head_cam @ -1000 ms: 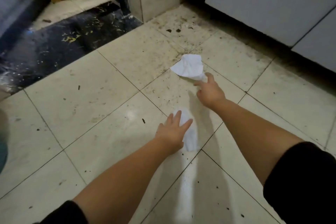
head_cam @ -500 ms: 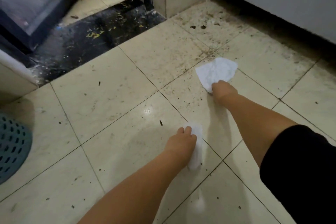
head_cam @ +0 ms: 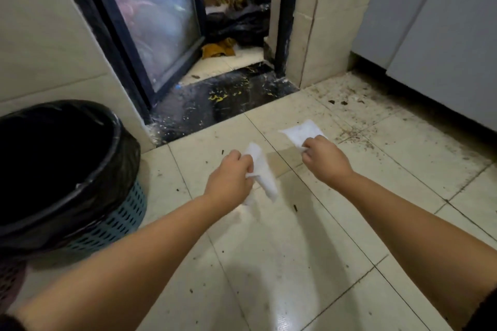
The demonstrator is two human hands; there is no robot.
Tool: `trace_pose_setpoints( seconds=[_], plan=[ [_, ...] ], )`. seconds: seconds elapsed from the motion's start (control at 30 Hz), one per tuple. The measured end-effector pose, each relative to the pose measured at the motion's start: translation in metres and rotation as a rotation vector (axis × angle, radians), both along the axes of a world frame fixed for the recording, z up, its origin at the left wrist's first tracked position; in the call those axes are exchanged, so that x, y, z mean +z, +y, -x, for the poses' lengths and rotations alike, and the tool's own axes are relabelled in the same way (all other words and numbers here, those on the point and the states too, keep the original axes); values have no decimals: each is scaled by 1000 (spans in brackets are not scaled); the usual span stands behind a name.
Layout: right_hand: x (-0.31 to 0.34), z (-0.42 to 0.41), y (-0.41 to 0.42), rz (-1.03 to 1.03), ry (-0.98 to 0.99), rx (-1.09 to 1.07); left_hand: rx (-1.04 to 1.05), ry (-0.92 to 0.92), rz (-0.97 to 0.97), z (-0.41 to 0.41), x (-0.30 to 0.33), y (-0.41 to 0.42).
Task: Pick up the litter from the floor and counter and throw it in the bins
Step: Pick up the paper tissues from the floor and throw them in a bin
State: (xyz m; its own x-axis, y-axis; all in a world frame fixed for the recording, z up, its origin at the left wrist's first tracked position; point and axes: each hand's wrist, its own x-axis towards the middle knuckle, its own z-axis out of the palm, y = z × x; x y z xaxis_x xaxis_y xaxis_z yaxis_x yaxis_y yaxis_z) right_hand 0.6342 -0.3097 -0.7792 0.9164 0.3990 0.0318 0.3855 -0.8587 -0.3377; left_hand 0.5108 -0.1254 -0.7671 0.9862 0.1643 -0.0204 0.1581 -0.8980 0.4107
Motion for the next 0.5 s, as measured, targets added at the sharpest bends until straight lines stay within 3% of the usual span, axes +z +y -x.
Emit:
trace_pose_setpoints(
  seconds=[0.27,0.5],
  plan=[
    [105,83,155,-121,-133,230,114,-240,-50,65,102,146],
    [138,154,294,-106,-148,472,290,-196,-138,133,107,290]
  ],
)
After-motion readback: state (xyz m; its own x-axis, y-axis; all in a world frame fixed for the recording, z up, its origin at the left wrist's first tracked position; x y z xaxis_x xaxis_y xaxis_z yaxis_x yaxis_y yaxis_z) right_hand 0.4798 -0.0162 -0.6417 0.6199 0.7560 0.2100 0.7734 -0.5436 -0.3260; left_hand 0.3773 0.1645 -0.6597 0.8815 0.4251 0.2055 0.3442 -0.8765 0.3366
